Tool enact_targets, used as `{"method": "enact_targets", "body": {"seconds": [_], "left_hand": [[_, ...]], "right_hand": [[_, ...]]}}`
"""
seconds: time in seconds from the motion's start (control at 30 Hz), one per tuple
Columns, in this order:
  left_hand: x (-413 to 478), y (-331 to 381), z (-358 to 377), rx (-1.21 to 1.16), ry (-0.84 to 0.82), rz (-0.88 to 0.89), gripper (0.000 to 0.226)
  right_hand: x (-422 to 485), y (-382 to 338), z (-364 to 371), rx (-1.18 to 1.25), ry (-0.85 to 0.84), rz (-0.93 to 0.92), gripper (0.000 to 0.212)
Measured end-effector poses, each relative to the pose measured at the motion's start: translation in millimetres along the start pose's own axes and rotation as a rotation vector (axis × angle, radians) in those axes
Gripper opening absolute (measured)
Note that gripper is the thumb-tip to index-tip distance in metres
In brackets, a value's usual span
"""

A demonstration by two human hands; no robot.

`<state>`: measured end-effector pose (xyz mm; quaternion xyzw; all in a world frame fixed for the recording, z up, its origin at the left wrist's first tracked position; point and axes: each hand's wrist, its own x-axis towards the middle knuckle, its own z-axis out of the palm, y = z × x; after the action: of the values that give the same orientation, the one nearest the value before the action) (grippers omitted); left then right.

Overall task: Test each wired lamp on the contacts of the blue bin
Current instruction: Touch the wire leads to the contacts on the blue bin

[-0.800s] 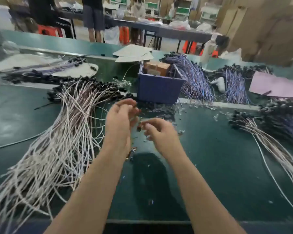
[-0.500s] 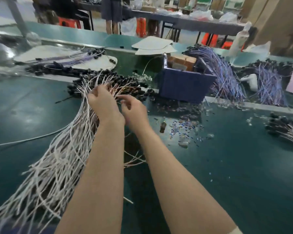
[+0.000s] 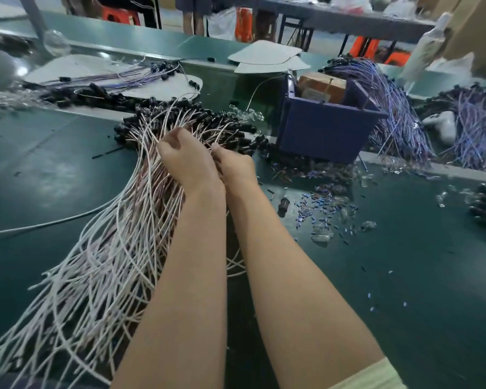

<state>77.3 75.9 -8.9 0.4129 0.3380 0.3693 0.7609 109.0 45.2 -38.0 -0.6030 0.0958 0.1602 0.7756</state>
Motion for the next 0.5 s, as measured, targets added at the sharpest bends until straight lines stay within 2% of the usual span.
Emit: {"method": "enact_targets", "body": {"seconds": [0.07,0.17,0.27,0.33,0.43,0.5], "left_hand": [[-4.8,-3.5,1.8,-0.01,-0.023,0.019,0.015],[-6.7,-5.6,4.2,0.011,-0.041,0.045,0.015],[-3.5,-7.2,4.6,0.006,-0.032,0.025,0.017],[-3.0,-8.8,4.9,0.023,-0.03,0.005,0.016],[-8.1,-13.4,6.3,0.07,-0.052,0.021,0.011],[-12.8,-15.1,7.3,0.167,-0.086,0.127,0.01]], "right_hand": [[1.0,-2.5,-4.0,0.118,-0.033,0.101,0.03],[0.4,-6.3,-11.3,0.111,-0.125,0.124,0.03],[6.1,-6.5,-16.1,-0.115,-0.049,-0.057,0.012],[11.8,-4.6,-21.6,-0.208,0.055,-0.153,0.015],[9.9,-10.6,-29.7,0.055,0.017,-0.072,0.018],[1.8,-16.9,-32.2,0.081,-0.072,-0.096,0.016]]}}
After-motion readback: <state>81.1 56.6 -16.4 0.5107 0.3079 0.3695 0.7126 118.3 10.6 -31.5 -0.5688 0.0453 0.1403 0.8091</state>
